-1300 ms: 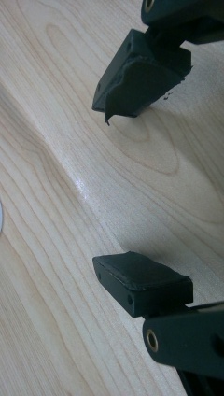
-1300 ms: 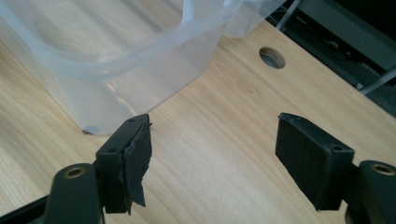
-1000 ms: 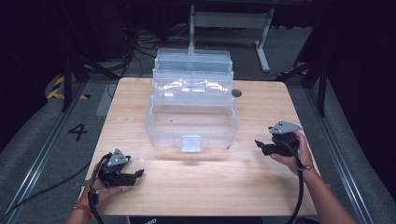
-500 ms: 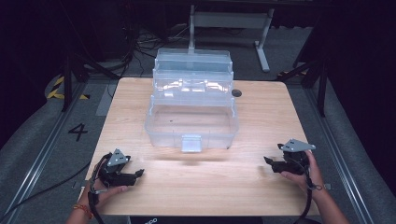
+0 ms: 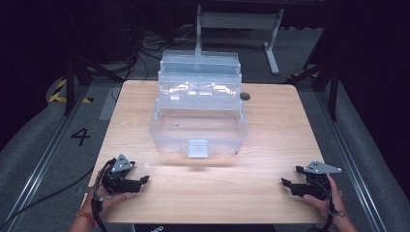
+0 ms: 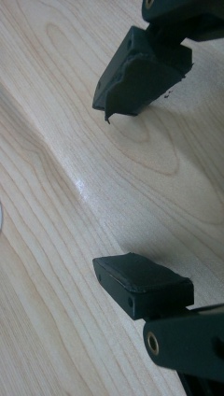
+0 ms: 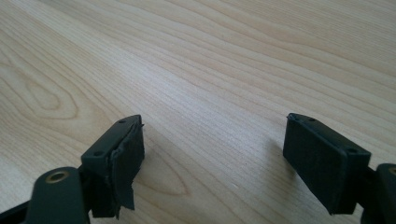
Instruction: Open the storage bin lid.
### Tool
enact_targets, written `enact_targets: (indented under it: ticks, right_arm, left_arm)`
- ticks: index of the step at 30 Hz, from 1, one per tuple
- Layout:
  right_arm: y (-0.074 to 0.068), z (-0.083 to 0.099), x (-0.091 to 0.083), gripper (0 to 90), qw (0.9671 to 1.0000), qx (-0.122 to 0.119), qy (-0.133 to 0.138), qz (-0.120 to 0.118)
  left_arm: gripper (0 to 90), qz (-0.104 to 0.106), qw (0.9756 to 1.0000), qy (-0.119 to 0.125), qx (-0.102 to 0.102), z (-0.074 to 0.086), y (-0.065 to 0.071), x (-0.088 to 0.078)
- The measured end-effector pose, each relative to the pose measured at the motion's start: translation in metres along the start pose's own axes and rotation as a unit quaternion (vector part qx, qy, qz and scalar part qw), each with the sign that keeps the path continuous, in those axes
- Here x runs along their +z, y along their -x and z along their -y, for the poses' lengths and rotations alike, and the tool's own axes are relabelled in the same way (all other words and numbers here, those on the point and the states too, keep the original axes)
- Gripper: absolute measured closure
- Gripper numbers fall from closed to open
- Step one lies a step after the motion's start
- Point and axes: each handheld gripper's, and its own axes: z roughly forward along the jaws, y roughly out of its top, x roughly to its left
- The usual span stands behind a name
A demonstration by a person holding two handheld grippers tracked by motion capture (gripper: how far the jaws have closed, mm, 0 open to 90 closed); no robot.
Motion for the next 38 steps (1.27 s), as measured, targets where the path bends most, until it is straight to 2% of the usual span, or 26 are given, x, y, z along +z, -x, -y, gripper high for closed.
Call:
enact_targets:
  ticks: [2, 5, 7, 10, 12, 20, 38]
  right_arm:
    - [0.0001, 0.0, 0.0001, 20.5, 1.0, 0.0, 0.0, 0.0]
    - [0.0001, 0.0, 0.0001, 20.3, 1.0, 0.001, 0.0, 0.0]
    - [0.0001, 0.0, 0.0002, 20.1, 1.0, 0.001, 0.0, 0.0]
    - [0.0002, 0.0, 0.0002, 19.9, 1.0, 0.001, 0.0, 0.001]
    - [0.0002, 0.0, 0.0002, 19.9, 1.0, 0.001, -0.001, 0.001]
    - [0.0003, -0.0001, 0.0003, 19.6, 1.0, 0.002, -0.001, 0.001]
    - [0.0005, -0.0011, 0.0017, 18.2, 1.0, 0.003, -0.003, 0.004]
  left_arm:
    - [19.9, -0.003, 1.0, 0.001, 0.007, -0.0008, -0.0006, 0.0007]
    - [19.4, -0.004, 1.0, 0.001, 0.003, -0.0006, 0.0002, 0.0009]
    - [19.0, -0.005, 0.9999, -0.001, 0.01, -0.0008, 0.0001, 0.0006]
    - [18.6, -0.003, 1.0, -0.001, -0.001, -0.0001, 0.0019, 0.0008]
    - [18.5, -0.002, 1.0, -0.001, -0.002, -0.0001, 0.002, 0.0009]
    - [16.9, 0.001, 0.9999, -0.003, 0.01, -0.0012, 0.0003, 0.0013]
    - [15.4, -0.001, 1.0, -0.004, 0.008, -0.0019, 0.001, 0.0022]
